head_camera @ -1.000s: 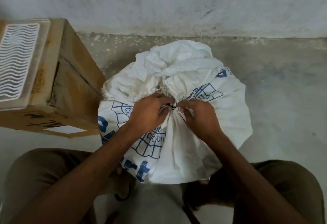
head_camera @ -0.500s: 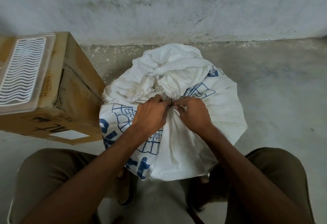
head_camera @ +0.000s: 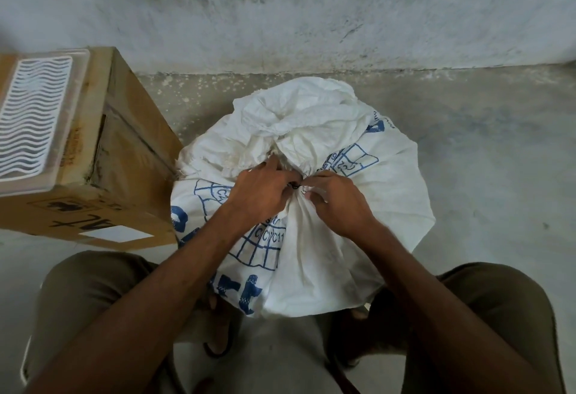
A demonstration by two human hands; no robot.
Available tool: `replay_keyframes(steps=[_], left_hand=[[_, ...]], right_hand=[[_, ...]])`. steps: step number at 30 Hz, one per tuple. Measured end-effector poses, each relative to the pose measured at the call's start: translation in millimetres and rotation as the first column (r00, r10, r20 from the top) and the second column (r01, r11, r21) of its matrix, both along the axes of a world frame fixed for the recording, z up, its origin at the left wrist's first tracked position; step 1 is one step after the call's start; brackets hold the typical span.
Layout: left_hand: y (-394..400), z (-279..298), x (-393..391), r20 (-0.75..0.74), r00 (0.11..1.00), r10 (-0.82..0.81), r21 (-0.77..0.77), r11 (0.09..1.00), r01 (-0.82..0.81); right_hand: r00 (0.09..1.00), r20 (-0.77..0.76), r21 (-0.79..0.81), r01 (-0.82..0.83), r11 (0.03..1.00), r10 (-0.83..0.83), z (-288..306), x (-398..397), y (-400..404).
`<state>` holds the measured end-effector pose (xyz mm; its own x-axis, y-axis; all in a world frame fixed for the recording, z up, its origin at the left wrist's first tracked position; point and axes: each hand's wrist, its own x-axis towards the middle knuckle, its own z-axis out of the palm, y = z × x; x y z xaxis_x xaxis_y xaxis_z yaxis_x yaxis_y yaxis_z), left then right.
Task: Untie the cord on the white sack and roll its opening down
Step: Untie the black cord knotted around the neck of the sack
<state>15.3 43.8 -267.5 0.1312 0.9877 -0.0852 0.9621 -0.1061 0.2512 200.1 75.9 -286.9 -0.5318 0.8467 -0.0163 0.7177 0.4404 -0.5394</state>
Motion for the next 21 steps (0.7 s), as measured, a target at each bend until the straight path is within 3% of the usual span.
replay_keyframes(steps=[5, 9, 13, 21], left_hand=[[4, -1, 1, 0.112, 0.994, 0.01, -0.151, 0.988, 0.007], [6, -2, 2, 0.11, 0.994, 0.018, -0.161, 0.987, 0.0], [1, -7, 8, 0.024, 1.0, 0.011, -0.049, 0.999, -0.01], [-7, -12, 2, 0.171, 0.985, 0.025, 0.2, 0.978, -0.06]], right_hand=[[1.0, 0.008, -0.025, -0.006, 1.0, 0.007, -1, 0, -2], [1.0, -0.019, -0.017, -0.015, 1.0, 0.015, -1, 1, 0], [0.999, -0.047, -0.032, -0.015, 0.999, 0.013, 0, 3, 3], [0.997, -0.072, 0.027, 0.008, 1.0, -0.006, 3, 2, 8]])
